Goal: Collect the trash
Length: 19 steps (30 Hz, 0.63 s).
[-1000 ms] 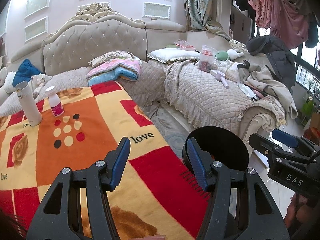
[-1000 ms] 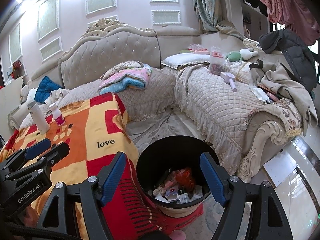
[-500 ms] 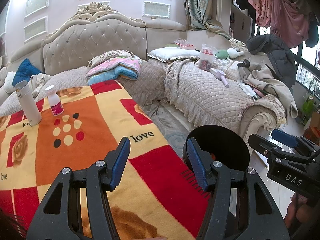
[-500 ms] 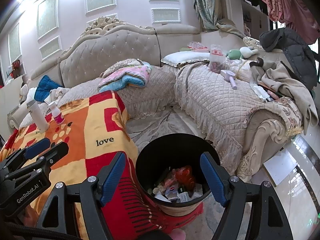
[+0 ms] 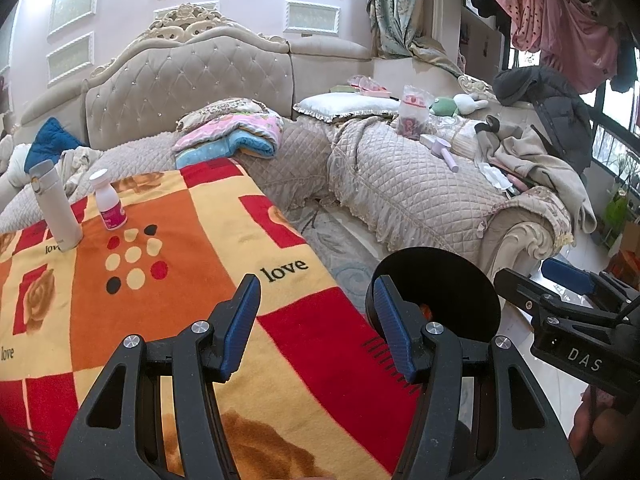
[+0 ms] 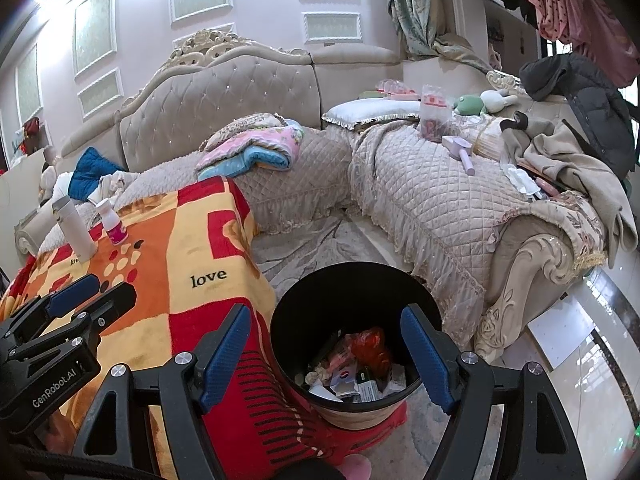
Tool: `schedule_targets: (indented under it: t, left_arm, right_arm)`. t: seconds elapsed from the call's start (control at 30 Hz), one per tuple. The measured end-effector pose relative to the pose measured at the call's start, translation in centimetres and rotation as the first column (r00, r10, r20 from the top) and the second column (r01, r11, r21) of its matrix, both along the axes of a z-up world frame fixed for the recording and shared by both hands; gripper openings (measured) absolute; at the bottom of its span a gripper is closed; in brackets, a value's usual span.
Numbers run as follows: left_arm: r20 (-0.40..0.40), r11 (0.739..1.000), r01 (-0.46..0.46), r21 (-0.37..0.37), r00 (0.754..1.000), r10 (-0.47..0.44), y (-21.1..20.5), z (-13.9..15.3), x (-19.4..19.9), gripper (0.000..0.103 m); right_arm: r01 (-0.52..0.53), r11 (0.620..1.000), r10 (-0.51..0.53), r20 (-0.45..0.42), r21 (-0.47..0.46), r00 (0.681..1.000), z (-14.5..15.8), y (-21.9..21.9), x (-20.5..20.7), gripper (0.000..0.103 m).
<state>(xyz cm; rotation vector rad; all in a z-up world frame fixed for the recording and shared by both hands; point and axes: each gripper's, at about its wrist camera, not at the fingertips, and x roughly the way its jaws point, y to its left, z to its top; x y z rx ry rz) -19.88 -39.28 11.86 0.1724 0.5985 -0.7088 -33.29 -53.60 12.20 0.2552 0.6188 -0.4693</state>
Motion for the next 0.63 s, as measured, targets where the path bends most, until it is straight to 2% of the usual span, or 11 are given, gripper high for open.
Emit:
schedule_targets:
  t: [0.4, 0.63]
  left_arm:
    - [-0.008, 1.0, 0.001, -0.002, 1.0, -0.001, 0.0, -0.3, 0.1, 0.058]
    - [-0.018, 1.0, -0.019, -0.003, 1.0, 0.019, 1.9, -0.8, 1.2, 0.058]
  right_arm:
    - [-0.004, 1.0, 0.004, -0.018, 0.002, 1.0, -0.4, 0.0, 0.2, 0.076]
    - [-0.03, 1.0, 0.03, -0.042, -0.003, 0.999, -0.5, 1.2, 1.6, 0.077]
